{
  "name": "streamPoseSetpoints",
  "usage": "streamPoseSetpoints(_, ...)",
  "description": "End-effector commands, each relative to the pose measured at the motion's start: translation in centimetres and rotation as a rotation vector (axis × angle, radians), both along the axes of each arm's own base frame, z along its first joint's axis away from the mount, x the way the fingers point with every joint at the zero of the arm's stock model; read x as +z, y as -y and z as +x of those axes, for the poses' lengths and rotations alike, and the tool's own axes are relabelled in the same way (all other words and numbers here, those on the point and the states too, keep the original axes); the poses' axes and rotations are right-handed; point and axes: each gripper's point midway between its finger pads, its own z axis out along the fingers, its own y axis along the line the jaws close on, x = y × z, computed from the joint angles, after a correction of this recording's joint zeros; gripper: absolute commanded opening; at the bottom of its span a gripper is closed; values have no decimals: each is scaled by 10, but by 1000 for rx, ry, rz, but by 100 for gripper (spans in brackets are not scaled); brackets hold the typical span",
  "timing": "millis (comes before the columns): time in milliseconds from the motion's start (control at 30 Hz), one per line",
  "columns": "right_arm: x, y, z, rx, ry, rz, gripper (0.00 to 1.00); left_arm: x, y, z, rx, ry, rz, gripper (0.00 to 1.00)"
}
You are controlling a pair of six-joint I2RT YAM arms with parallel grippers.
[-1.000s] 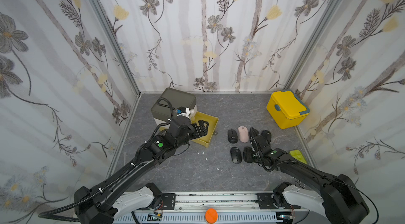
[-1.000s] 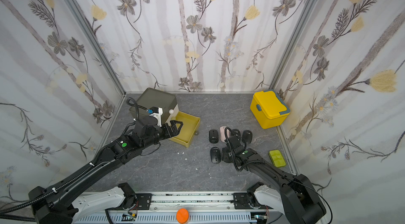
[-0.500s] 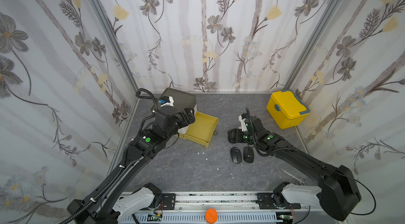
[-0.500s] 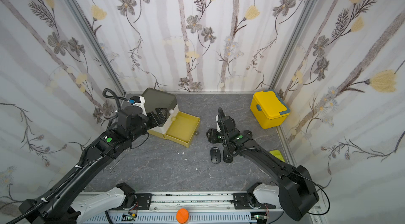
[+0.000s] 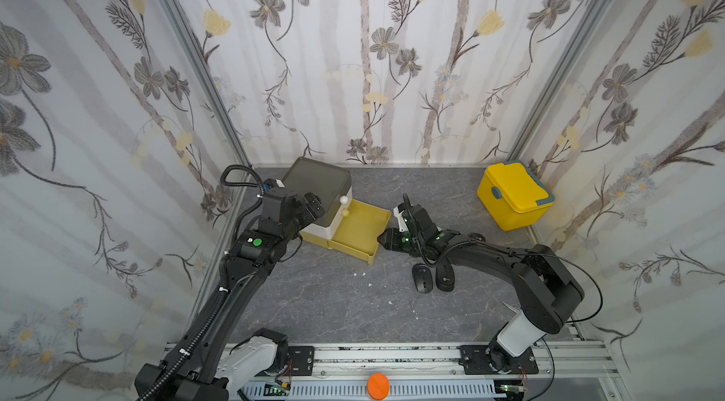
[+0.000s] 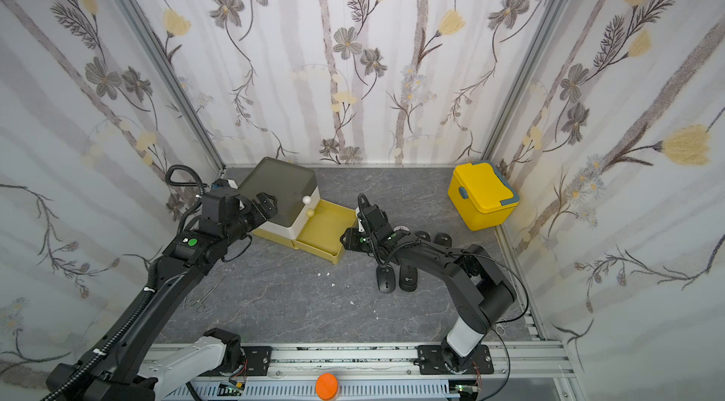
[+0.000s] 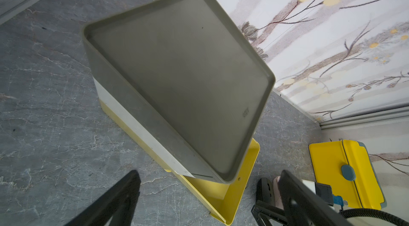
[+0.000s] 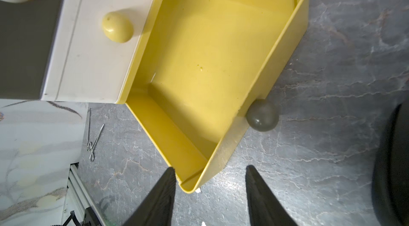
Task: Take the mice out of the drawer
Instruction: Close the drawer of the storage box.
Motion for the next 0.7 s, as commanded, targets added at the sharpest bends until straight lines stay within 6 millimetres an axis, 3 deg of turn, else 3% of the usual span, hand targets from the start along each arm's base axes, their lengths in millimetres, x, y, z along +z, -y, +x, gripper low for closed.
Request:
streamPoseSetpoints(0,4,-15,6,-13,11,61,51,-8,1,5,-1,-9,-36,100)
streamPoseSetpoints(233,-8,-26,9,-9,-7,77,52,-22,-1,10,5,-23,-59,96)
streamPoseSetpoints(667,15,-77,35,99,66,213,51,-41,18,25,-61,-59,-125,84)
